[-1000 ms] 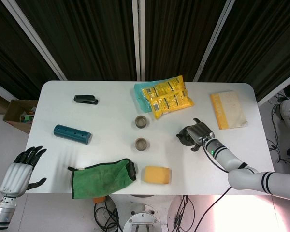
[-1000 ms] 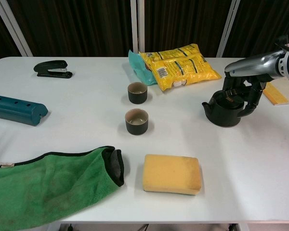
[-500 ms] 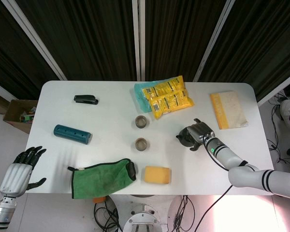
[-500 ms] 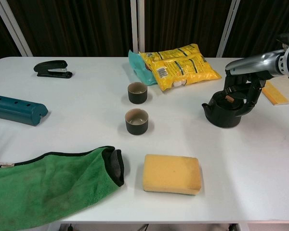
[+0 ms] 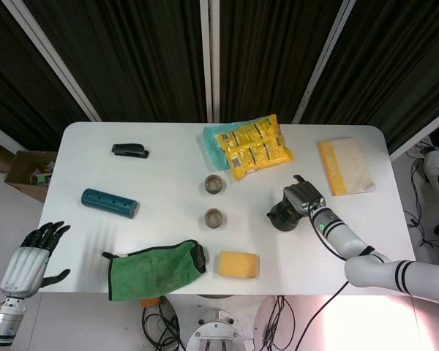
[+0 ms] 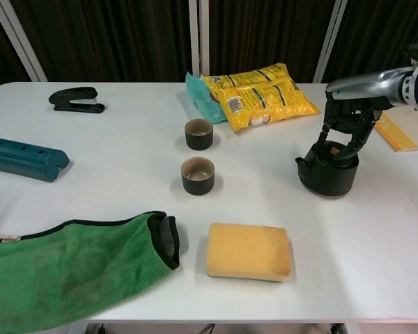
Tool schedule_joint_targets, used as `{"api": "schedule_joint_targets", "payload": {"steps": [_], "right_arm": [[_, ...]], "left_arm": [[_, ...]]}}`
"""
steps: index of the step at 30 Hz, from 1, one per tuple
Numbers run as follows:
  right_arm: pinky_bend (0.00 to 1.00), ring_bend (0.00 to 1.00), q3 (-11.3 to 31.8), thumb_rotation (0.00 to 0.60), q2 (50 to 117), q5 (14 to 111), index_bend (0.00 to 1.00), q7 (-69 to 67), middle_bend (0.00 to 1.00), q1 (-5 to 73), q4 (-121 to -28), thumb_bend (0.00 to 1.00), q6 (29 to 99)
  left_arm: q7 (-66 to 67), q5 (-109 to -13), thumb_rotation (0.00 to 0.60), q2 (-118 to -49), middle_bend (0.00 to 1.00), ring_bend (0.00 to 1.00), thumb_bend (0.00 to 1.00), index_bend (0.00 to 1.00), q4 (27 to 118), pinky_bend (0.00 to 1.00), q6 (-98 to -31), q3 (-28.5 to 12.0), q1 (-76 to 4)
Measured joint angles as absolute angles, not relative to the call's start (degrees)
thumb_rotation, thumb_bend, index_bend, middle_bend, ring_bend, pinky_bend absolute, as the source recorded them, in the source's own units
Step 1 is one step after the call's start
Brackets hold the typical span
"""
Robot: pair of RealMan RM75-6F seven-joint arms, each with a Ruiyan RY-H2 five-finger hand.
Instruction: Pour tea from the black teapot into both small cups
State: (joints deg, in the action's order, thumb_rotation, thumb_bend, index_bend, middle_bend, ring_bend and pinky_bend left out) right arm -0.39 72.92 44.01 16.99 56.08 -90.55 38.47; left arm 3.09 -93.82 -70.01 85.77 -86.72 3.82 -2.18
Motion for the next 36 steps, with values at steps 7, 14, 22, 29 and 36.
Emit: {"api": "schedule_joint_targets", "payload": {"steps": [7,14,22,29,36], "right_arm": [[0.22,0.86,0.65,0.600,73.29,48.91,1.00,15.34,1.00,54.15,-90.28,0.08,41.21],[0.30,0.91,1.63,0.471,73.45,53.47,1.00,14.92,1.00,51.92,-90.55,0.03,45.70],[0.41,0.98,2.27,0.427,74.42,58.24,1.00,16.24,1.00,49.13,-90.40,0.02,51.47],[0.46,1.00,3.17,0.426,75.01,61.45,1.00,15.24,1.00,47.33,-89.96,0.07,52.86],[0.50,1.00,3.96,0.427,75.41,62.72,1.00,13.90,1.00,46.24,-89.32,0.15,52.74]], "left_arm": [[3.18,-93.68,0.600,-70.02,0.12,0.11,0.07,0.15,85.86,0.22,-86.52,3.81,-2.22],[3.65,-93.74,0.600,-70.02,0.12,0.11,0.07,0.15,86.26,0.22,-86.31,3.78,-2.41],[4.19,-93.76,0.600,-70.04,0.12,0.11,0.07,0.15,86.63,0.22,-86.19,3.74,-2.52],[4.25,-93.76,0.600,-70.09,0.12,0.11,0.07,0.15,86.65,0.22,-86.28,3.78,-2.47],[3.88,-93.65,0.600,-70.18,0.12,0.11,0.07,0.15,86.26,0.22,-86.19,3.83,-2.44]]}}
